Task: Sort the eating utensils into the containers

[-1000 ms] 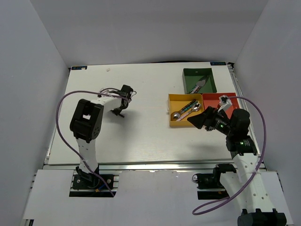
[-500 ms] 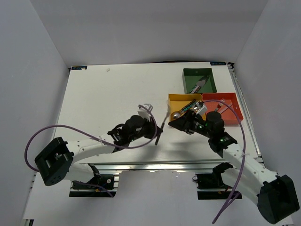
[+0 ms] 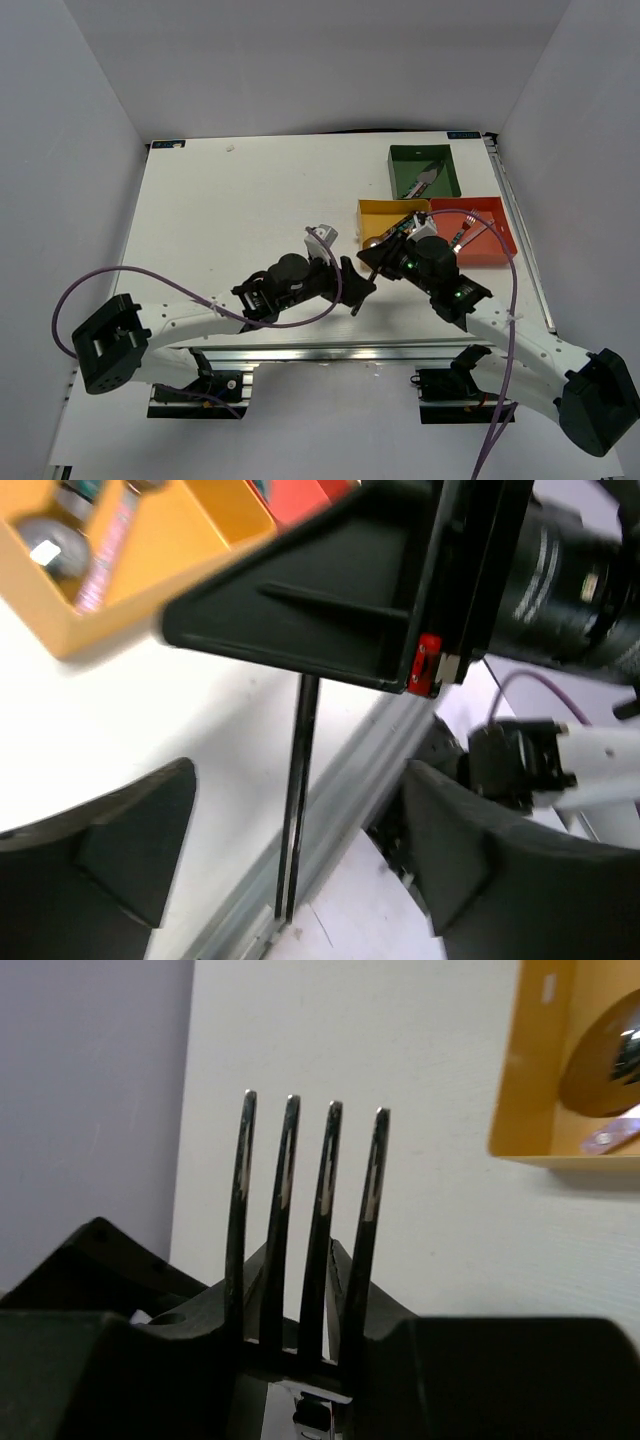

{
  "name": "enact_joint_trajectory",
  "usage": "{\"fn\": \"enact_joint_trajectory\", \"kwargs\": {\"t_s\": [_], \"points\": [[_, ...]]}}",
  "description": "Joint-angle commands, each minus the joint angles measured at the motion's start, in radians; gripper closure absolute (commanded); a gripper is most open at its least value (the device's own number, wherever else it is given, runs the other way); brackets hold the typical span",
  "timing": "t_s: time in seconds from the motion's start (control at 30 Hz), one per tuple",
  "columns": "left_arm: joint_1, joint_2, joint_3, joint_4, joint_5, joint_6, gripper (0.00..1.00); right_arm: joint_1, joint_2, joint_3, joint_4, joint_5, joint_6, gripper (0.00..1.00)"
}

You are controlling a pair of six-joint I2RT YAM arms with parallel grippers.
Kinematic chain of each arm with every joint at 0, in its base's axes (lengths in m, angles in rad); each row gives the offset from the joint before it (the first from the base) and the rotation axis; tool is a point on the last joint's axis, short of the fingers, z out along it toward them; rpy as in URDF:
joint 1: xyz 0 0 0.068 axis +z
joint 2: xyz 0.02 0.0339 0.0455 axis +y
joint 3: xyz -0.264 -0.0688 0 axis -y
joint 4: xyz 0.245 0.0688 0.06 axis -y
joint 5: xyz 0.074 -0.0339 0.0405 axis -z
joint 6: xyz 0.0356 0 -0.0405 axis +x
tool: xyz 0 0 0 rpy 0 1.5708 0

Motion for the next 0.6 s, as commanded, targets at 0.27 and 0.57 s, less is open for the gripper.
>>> {"fn": "enact_joint_trajectory", "kwargs": {"t_s": [0.27,0.57], "points": [[0.001,-0.320,0.068,-0.504,-0.366,-0.010,0.02,-0.390,0.014,0.173,-0.196,0.092,-0.264,1.00],[0.002,-0.592,0.136,-0.920,-0.478,0.039,0.02,-0.834,0.246,0.431,-0.374,0.098,-0.354,1.00]]}}
